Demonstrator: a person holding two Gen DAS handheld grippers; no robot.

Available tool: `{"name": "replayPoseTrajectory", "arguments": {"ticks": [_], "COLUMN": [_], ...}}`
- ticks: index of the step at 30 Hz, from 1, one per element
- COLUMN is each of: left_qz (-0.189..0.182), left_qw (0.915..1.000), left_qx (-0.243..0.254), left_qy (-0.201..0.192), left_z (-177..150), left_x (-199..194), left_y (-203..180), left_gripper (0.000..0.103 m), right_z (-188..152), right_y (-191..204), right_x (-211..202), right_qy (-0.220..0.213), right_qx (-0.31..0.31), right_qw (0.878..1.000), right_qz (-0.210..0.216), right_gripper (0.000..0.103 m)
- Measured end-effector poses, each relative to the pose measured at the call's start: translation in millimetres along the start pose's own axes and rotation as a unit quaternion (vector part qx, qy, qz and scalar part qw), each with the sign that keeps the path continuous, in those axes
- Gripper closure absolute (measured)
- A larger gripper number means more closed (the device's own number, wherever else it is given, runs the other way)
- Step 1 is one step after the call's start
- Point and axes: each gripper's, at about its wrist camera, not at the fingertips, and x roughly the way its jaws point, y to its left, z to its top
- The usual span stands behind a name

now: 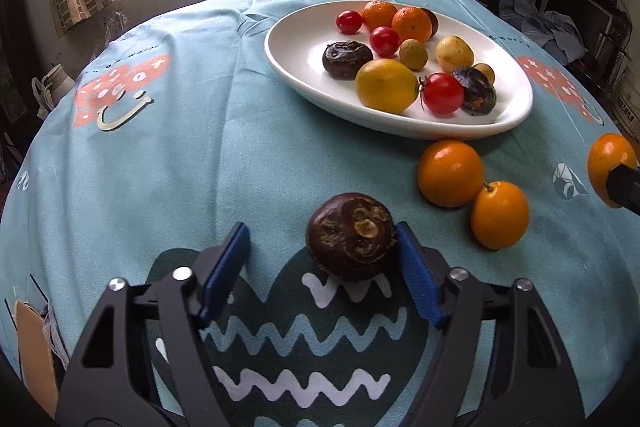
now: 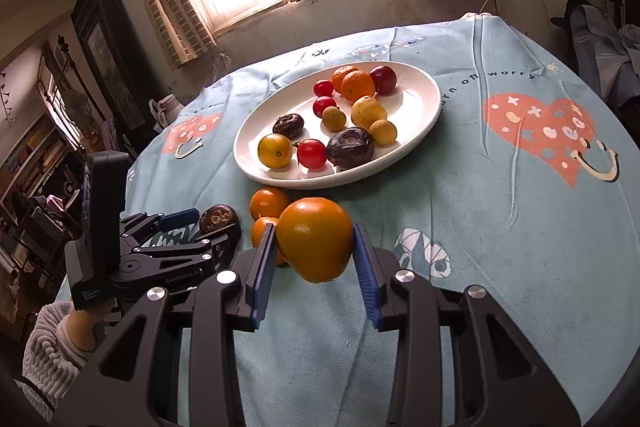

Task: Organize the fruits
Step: 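Grasp a dark brown fruit with the left tool while the right tool holds the orange, then carry the dark brown fruit and orange onto the plate and release both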

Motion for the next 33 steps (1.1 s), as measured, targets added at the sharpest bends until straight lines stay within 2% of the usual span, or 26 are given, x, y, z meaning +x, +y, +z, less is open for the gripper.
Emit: {"name": "replayPoseTrajectory", "arguments": {"ticks": [1, 2, 6, 10, 13, 17, 20, 23, 28, 32, 33], "left_qz": [-0.009, -0.004, -0.016, -0.019, -0.022, -0.013, -0.024, -0.035, -0.046, -0.043, -0.043], "left_qw": [1.0000, 1.0000, 0.9998, 0.9986, 0.9967, 0.9952, 0.9952, 0.9963, 0.9968, 0.9976, 0.9976], "left_qx": [0.001, 0.004, -0.001, -0.009, -0.006, 0.001, -0.014, -0.031, -0.049, -0.042, -0.040], "left_qy": [-0.002, -0.005, -0.012, -0.048, -0.078, -0.097, -0.094, -0.072, -0.042, -0.034, -0.036], "left_z": [-0.5, -1.1, -4.1, -0.4, 17.0, 61.6, 90.4, 106.1, 109.4, 106.7, 106.0], "left_x": [-1.3, -2.4, -8.1, -31.9, -54.8, -66.8, -53.8, -22.3, 24.6, 38.6, 38.8], "left_y": [-1.3, -3.1, -1.9, 1.0, -0.6, -3.7, -2.8, -2.3, 2.4, 5.2, 5.3], "left_gripper": [0.056, 0.060, 0.060, 0.060, 0.060, 0.060, 0.060, 0.060, 0.060, 0.058, 0.051], "right_z": [0.1, 0.0, 0.6, 4.5, 17.8, 56.1, 81.4, 91.9, 92.7, 91.2, 90.8], "right_y": [-0.4, -0.7, -2.2, -6.7, -10.3, -13.5, -11.0, -11.6, -10.8, -10.1, -10.7], "right_x": [0.3, 0.6, 0.4, -9.6, -26.7, -32.5, -17.7, 15.4, 78.1, 99.8, 100.4], "right_qy": [0.001, 0.001, -0.001, -0.026, -0.071, -0.081, -0.081, -0.058, -0.007, 0.011, 0.011], "right_qx": [0.000, 0.001, 0.003, 0.013, 0.022, 0.028, 0.016, 0.014, 0.020, 0.016, 0.015], "right_qw": [1.000, 1.000, 1.000, 1.000, 0.997, 0.996, 0.996, 0.998, 1.000, 1.000, 1.000], "right_qz": [0.000, 0.000, -0.003, -0.002, -0.005, -0.010, -0.028, -0.032, -0.019, -0.013, -0.009], "right_gripper": [0.065, 0.065, 0.065, 0.065, 0.065, 0.065, 0.065, 0.065, 0.065, 0.064, 0.056]}}
